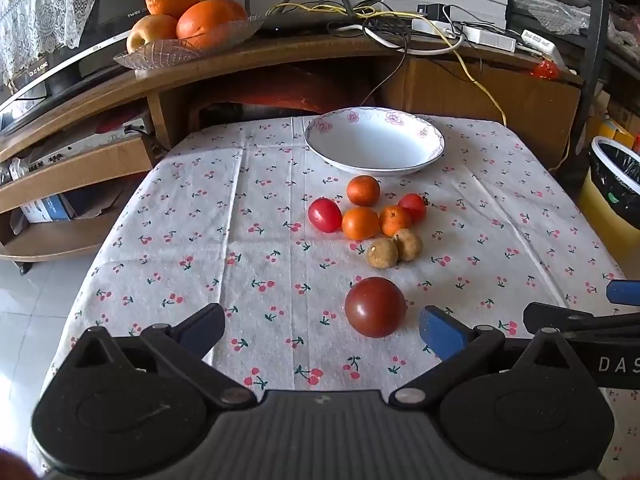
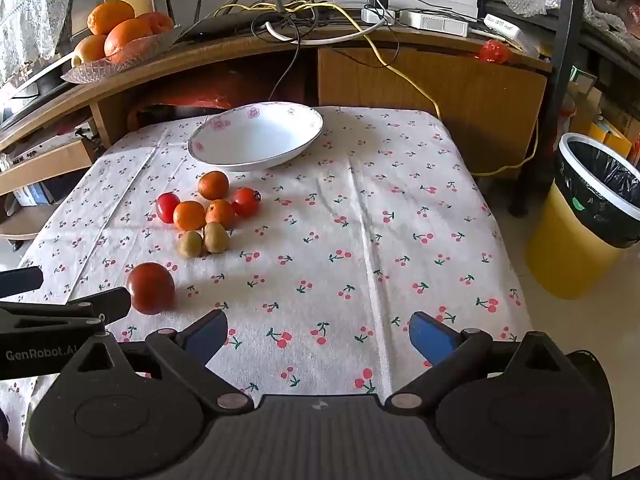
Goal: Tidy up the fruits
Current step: 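Move both tools toward the fruits on the table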
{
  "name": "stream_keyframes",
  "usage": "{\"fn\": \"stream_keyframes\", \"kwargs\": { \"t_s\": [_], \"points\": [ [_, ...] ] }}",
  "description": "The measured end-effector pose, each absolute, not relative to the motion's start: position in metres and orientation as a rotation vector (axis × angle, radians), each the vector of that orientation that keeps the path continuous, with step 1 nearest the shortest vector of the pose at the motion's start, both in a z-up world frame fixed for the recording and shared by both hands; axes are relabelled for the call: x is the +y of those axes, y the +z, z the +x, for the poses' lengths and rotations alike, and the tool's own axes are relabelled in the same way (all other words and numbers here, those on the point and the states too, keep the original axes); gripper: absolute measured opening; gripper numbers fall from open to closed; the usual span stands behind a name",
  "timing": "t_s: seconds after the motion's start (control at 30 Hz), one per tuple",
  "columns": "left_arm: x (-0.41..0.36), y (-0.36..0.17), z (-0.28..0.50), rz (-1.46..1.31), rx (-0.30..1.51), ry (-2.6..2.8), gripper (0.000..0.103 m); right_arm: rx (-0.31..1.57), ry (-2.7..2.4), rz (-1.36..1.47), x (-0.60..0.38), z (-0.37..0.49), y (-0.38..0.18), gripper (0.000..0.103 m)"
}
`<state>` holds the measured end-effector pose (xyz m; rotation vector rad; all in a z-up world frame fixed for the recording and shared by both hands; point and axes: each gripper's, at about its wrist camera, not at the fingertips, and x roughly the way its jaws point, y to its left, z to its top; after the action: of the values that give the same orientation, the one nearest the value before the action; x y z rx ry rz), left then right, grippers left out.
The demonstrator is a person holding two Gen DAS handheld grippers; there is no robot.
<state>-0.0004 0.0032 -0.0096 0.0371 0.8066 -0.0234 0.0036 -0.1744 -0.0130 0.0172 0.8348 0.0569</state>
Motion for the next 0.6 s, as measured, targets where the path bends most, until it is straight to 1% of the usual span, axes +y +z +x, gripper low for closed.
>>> {"fn": "stream_keyframes", "kwargs": {
  "t_s": [0.6],
  "points": [
    [-0.001,-0.001,-0.011,0.057,0.810,-0.001,0.103,0.851,0.067,0.009,-0.173,0.003,-0.013,0.089]
  ]
}}
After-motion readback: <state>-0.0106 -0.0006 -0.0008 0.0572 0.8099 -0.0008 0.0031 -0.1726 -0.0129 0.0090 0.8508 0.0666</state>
